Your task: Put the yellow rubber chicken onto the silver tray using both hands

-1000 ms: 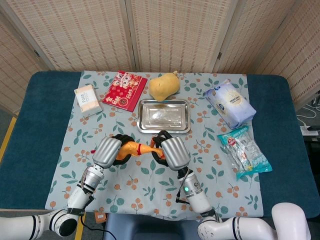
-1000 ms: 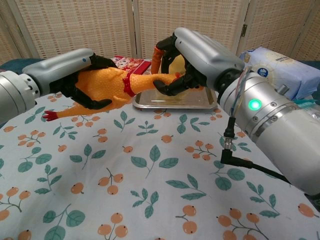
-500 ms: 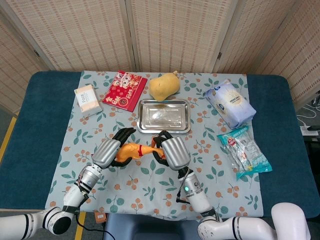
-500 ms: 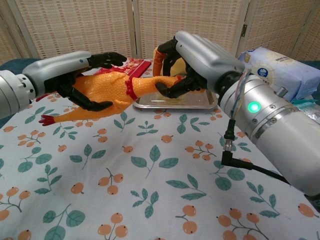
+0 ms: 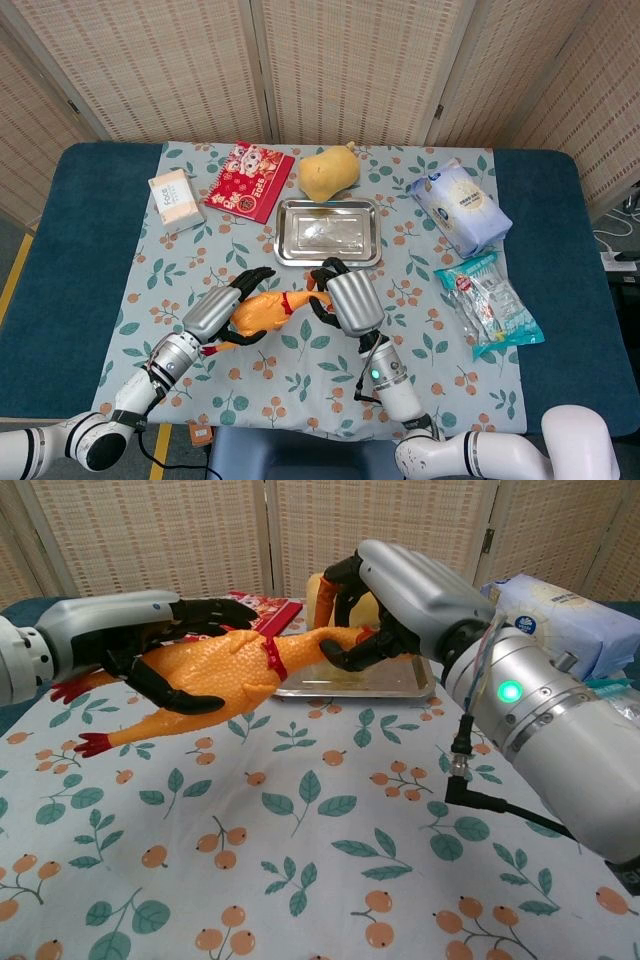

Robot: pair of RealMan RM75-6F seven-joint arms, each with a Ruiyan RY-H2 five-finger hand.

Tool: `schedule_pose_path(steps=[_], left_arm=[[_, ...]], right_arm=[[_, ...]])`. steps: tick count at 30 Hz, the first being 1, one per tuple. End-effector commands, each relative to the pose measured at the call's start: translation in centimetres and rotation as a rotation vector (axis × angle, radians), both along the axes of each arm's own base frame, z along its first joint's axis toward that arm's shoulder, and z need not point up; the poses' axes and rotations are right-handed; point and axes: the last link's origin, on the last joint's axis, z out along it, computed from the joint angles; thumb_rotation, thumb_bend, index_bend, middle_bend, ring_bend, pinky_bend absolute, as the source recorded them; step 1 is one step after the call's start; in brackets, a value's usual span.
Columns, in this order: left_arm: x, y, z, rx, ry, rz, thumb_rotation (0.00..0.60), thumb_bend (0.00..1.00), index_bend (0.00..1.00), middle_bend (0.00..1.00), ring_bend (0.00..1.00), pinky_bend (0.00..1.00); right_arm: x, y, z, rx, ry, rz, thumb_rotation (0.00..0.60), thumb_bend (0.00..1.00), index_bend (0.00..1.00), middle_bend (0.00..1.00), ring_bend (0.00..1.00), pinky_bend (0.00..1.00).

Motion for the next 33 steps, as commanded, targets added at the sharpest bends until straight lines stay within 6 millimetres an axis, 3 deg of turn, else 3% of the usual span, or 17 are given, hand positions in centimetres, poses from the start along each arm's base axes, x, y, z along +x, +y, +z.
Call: schedule_pose_path(steps=[1,8,16,23,33], left_arm=[[0.0,-0.1,0.7,-0.063,-0.066,0.047,0.6,0.28,0.0,0.0,0.0,0.0],[-1.0,0.5,1.6,-0.1,-0.153,0.101,0.6,0.28,0.0,0.0,0.0,0.0],[-2.2,2.4,3.5,0.123,-0.144,0.06,0.6,0.28,0.0,0.0,0.0,0.0],[-4.5,3.7,5.1,0.299,-0.043,0.065,0.6,0.29,0.0,0.0,0.0,0.0],[-6.4,3.0,5.1,0.29,-0.013,0.08,0.6,0.29,0.0,0.0,0.0,0.0]], right_arm=[[-0.4,-0.2,0.0,-0.017,0.02,-0.004,0.6,0.42,0.98,0.76,0.85,1.0],[-1.2,-0.8,0.3,-0.018,0.019,-0.032,0.6,0.42,0.98,0.76,0.85,1.0],[-2.5,-1.3,0.7,-0.036,0.047,-0.051,0.6,0.42,0.98,0.76,0.85,1.0],[-4.2,-2.9,1.6,-0.058,0.05,-0.107,0.6,0.42,0.98,0.76,0.85,1.0],[-5.5,-6.3,1.1,-0.1,0.101,-0.158,0.6,0.42,0.98,0.76,0.85,1.0]])
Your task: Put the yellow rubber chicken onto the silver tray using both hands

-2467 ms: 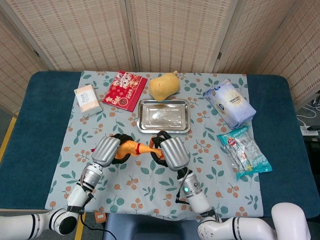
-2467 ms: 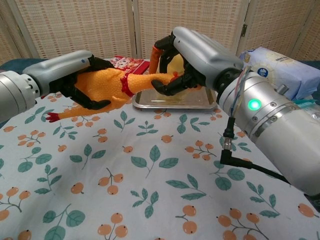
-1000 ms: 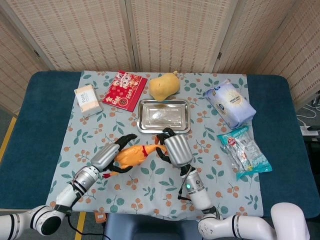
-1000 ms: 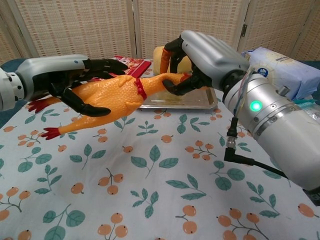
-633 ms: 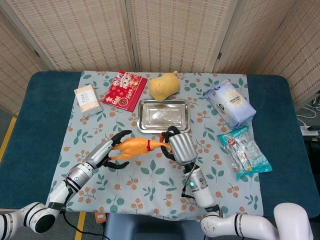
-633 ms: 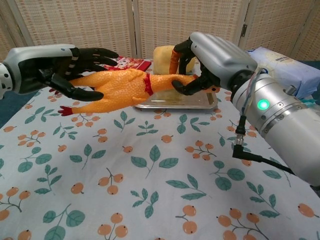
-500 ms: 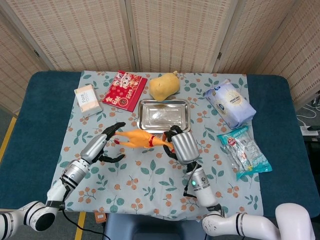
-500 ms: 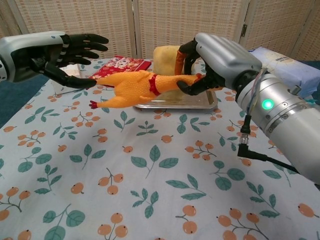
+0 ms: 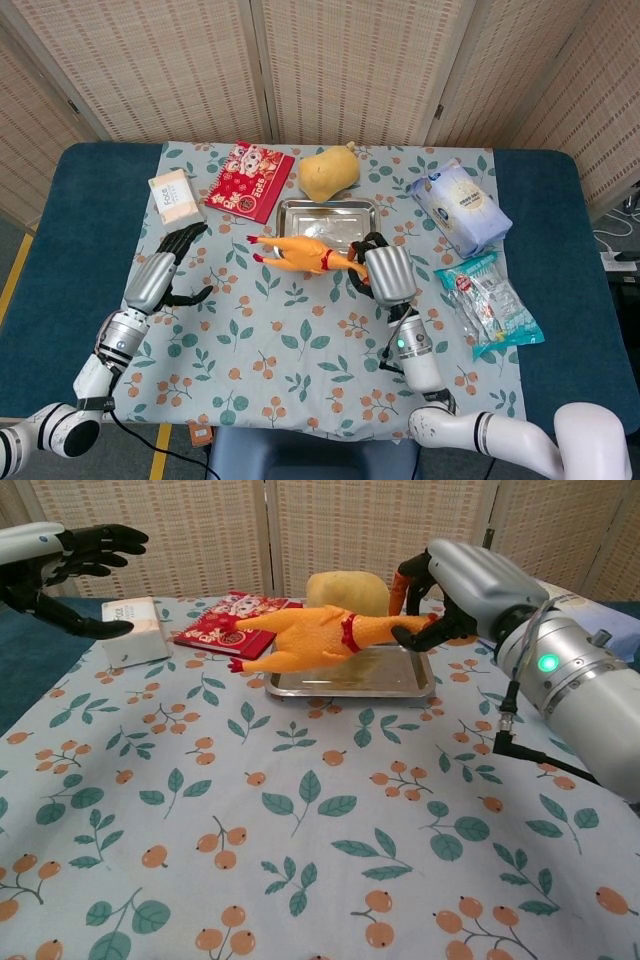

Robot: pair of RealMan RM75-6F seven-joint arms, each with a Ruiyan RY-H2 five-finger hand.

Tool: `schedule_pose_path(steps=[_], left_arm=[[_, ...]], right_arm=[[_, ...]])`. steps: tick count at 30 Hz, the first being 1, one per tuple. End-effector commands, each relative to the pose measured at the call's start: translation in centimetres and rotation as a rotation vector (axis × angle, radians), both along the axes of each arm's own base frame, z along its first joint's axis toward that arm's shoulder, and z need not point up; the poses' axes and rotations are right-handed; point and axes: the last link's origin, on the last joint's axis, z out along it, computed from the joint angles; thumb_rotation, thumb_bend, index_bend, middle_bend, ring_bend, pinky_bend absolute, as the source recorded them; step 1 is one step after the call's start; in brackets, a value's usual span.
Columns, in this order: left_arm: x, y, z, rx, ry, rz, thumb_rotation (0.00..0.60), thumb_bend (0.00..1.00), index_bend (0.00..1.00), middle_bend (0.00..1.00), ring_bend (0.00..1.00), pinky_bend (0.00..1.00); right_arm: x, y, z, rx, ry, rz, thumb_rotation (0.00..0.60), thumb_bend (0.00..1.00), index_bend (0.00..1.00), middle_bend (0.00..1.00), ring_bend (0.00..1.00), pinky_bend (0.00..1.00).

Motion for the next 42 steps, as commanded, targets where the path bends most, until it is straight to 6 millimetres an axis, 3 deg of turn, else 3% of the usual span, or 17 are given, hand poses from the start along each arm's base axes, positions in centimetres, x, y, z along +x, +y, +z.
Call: schedule_pose_path(steps=[1,12,22,26,28,29,35,38,42], left_arm=[[-0.4,-0.3,-0.1,-0.007,0.009,-0.005,0.6,0.29,0.0,0.0,0.0,0.0],[-1.4,-0.3,-1.2,-0.044,0.015,-0.008,0.6,0.29,0.0,0.0,0.0,0.0],[-2.3,0.7,-2.4,-0.07,0.038,0.034,0.6,0.3,0.0,0.0,0.0,0.0],[-2.4,0.8,-2.4,-0.074,0.036,0.039,0.6,0.3,0.0,0.0,0.0,0.0],[-2.4,0.8,-2.3,-0.078,0.032,0.039,0.6,0.3,0.0,0.0,0.0,0.0],[-2.3,0.7,-2.3,-0.079,0.031,0.039,0.6,0.3,0.0,0.0,0.0,0.0],[-2.1,0.5,-2.3,-0.089,0.022,0.036,0.6,0.3,0.0,0.0,0.0,0.0],[-2.0,0.4,-2.3,-0.093,0.021,0.035,0.6,0.3,0.0,0.0,0.0,0.0],[-2.0,0.1,-2.1,-0.094,0.026,0.03,0.6,0.3,0.0,0.0,0.0,0.0]], right_arm=[[-0.5,-1.8,-0.5,-0.013,0.018,-0.029,0.6,0.42,0.98,0.76,0.85,1.0],[-3.6,-7.6,-2.4,-0.044,0.062,-0.134,0.6,0.42,0.98,0.77,0.85,1.0],[-3.8,-8.3,-4.5,-0.027,0.072,-0.122,0.6,0.42,0.99,0.77,0.83,1.0],[-4.1,-8.4,-5.0,-0.012,0.094,-0.133,0.6,0.42,0.94,0.77,0.79,1.0],[-4.3,-8.2,-5.1,0.002,0.09,-0.124,0.6,0.41,0.86,0.75,0.73,0.95],[-4.4,-8.2,-5.1,0.01,0.092,-0.124,0.6,0.4,0.77,0.7,0.66,0.88],[-5.0,-8.0,-4.8,0.068,0.091,-0.12,0.6,0.29,0.15,0.23,0.19,0.47],[-5.0,-7.7,-4.2,0.094,0.104,-0.11,0.6,0.22,0.0,0.04,0.03,0.36],[-5.2,-7.1,-3.2,0.147,0.139,-0.1,0.6,0.13,0.0,0.0,0.0,0.26]])
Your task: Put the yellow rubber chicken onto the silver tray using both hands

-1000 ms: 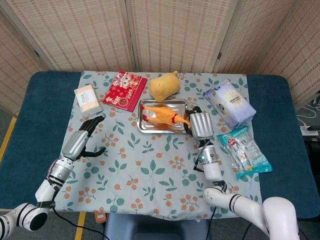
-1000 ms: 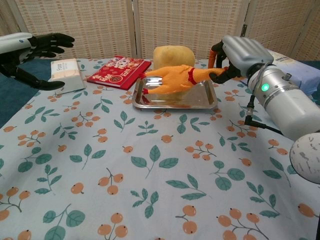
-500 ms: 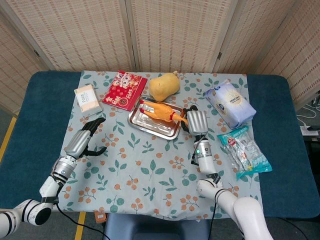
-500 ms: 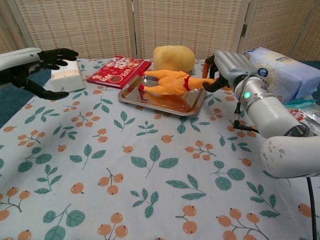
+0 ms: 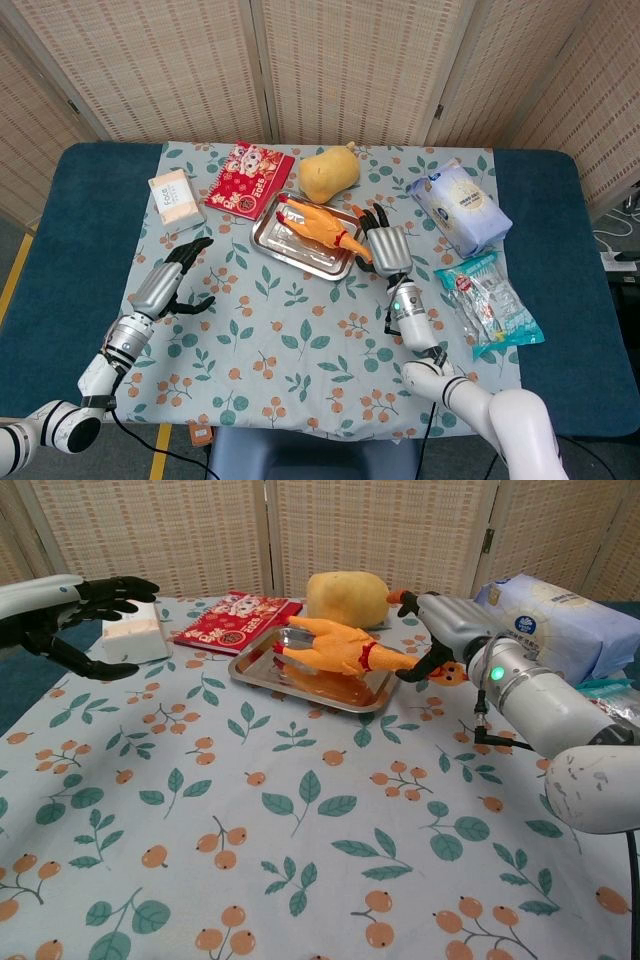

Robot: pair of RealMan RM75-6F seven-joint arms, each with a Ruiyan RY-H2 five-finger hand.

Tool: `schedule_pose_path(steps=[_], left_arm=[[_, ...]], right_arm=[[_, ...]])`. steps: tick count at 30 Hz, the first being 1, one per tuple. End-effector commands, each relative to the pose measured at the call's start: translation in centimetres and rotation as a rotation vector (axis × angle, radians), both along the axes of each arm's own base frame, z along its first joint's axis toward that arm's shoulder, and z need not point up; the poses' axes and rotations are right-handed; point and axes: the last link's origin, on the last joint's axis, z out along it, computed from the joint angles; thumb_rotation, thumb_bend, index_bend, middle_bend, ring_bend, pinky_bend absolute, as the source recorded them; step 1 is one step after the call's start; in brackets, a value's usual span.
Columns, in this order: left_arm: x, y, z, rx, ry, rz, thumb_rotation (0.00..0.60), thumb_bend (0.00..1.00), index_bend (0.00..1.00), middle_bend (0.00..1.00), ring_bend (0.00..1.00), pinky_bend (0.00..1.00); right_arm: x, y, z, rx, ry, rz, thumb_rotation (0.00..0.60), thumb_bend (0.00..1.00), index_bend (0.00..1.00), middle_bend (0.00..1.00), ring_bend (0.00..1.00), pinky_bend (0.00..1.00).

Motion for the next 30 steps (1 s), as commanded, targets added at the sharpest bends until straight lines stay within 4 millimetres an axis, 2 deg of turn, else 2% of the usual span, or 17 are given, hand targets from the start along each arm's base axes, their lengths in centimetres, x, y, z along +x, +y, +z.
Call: schedule_pose_path(steps=[1,5,10,16,19,22,25,26,30], left_arm=[[0.1,-0.3,0.2,-0.004,-0.002,-0.003,0.6,0.3,0.0,0.0,0.0,0.0],[0.5,-0.7,0.6,-0.009,-0.015,-0.01,0.6,0.3,0.0,0.0,0.0,0.0],[1.1,-1.4,1.0,-0.007,-0.029,-0.023,0.6,0.3,0.0,0.0,0.0,0.0],[1.0,-3.7,2.5,-0.001,0.002,-0.047,0.6,0.3,0.0,0.0,0.0,0.0],[-0.3,-6.0,3.9,-0.015,0.073,-0.042,0.6,0.3,0.0,0.0,0.0,0.0],[-2.5,-9.0,5.6,0.01,0.163,-0.02,0.6,0.31,0.0,0.0,0.0,0.0],[-5.6,-12.2,7.6,0.093,0.313,0.011,0.6,0.33,0.0,0.0,0.0,0.0],[-6.9,-13.4,8.4,0.162,0.391,0.021,0.6,0.33,0.0,0.0,0.0,0.0],[-9.6,-17.5,9.4,0.333,0.479,0.088,0.6,0.34,0.0,0.0,0.0,0.0]], right_arm=[[-0.8,0.8,1.6,0.059,0.05,0.006,0.6,0.11,0.0,0.0,0.0,0.24],[-0.7,2.2,3.5,0.13,0.014,0.004,0.6,0.05,0.0,0.0,0.0,0.19],[-0.2,4.2,6.5,0.137,-0.013,0.032,0.6,0.04,0.0,0.0,0.0,0.14],[-0.2,7.4,11.0,0.136,-0.043,0.065,0.6,0.03,0.0,0.0,0.0,0.08],[-1.3,9.6,13.6,0.087,0.002,0.08,0.6,0.03,0.0,0.0,0.0,0.01],[-3.4,12.7,15.6,0.052,0.051,0.075,0.6,0.03,0.0,0.0,0.0,0.0],[-6.1,16.3,17.8,0.007,0.117,0.064,0.6,0.03,0.0,0.0,0.0,0.0],[-7.3,18.1,18.7,-0.016,0.154,0.054,0.6,0.03,0.0,0.0,0.0,0.0],[-10.2,23.5,20.8,-0.086,0.231,0.02,0.6,0.03,0.0,0.0,0.0,0.0]])
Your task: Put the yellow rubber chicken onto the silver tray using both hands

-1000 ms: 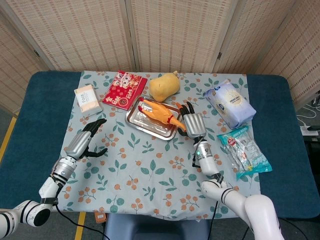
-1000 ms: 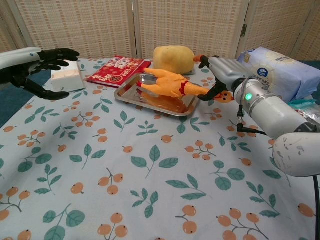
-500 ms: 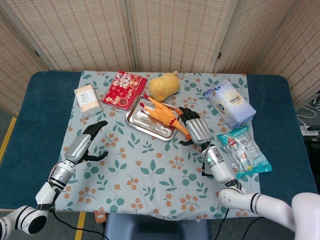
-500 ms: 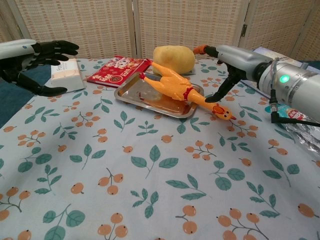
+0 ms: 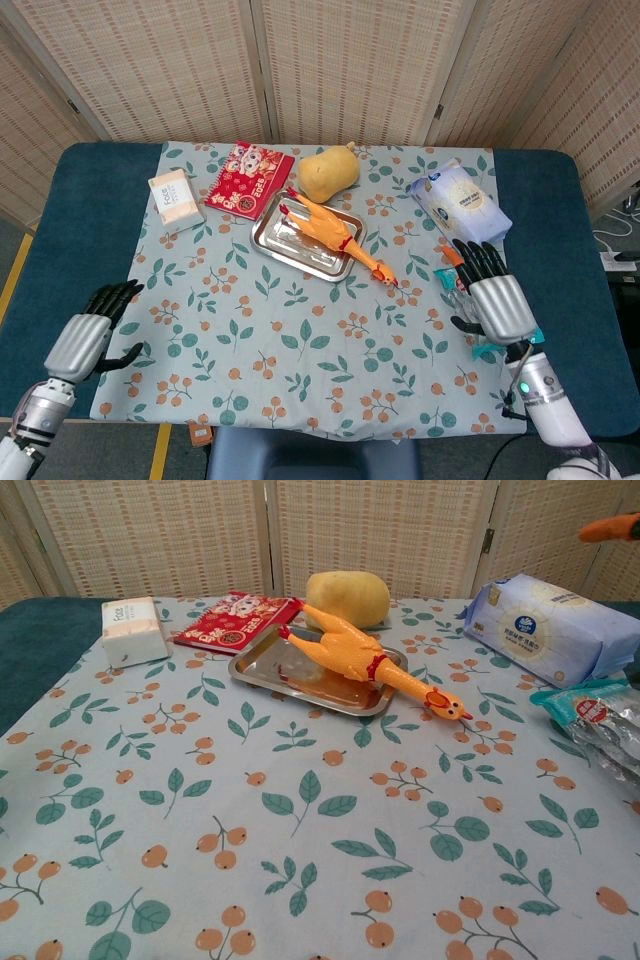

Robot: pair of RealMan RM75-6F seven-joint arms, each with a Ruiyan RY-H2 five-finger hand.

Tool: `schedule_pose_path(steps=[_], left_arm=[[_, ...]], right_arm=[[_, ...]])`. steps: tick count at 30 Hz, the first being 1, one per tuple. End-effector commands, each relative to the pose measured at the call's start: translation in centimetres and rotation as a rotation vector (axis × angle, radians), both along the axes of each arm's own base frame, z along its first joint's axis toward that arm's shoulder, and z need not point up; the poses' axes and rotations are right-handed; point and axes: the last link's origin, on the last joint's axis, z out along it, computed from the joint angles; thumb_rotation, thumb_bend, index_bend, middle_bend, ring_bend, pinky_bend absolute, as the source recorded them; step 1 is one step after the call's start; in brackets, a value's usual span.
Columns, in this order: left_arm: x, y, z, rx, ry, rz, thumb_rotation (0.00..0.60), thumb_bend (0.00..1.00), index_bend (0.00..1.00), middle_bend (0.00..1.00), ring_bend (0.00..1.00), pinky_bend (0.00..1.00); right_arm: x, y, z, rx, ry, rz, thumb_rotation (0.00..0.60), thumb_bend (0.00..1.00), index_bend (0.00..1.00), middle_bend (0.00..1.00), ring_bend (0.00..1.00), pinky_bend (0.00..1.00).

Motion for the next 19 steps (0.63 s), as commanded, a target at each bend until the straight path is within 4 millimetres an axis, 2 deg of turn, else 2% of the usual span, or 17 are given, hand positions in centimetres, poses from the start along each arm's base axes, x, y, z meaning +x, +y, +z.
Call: schedule_pose_path(steps=[1,3,6,11,19], left_arm=[[-4.1,-6.7,1.8,0.202,0.14,0.062,0.6,0.34,0.0,0.0,0.0,0.0],[-5.0,-8.6,2.2,0.252,0.119,0.073,0.6,0.34,0.0,0.0,0.0,0.0],[-4.8,-9.6,2.6,0.248,0.101,0.031,0.6,0.35,0.0,0.0,0.0,0.0],[-5.1,-10.0,2.6,0.205,0.101,0.045,0.6,0.36,0.0,0.0,0.0,0.0],[-4.7,-9.7,2.1,0.199,0.125,0.021,0.6,0.36,0.0,0.0,0.0,0.0]], right_arm=[[-3.7,7.7,2.8,-0.079,0.1,-0.049,0.6,0.03,0.0,0.0,0.0,0.0],[-5.2,10.2,3.6,-0.12,0.103,-0.094,0.6,0.03,0.0,0.0,0.0,0.0],[-6.7,12.0,4.4,-0.16,0.061,-0.143,0.6,0.03,0.0,0.0,0.0,0.0],[-7.7,12.3,5.2,-0.126,0.045,-0.166,0.6,0.03,0.0,0.0,0.0,0.0],[-8.0,11.7,5.3,-0.113,0.045,-0.177,0.6,0.03,0.0,0.0,0.0,0.0]])
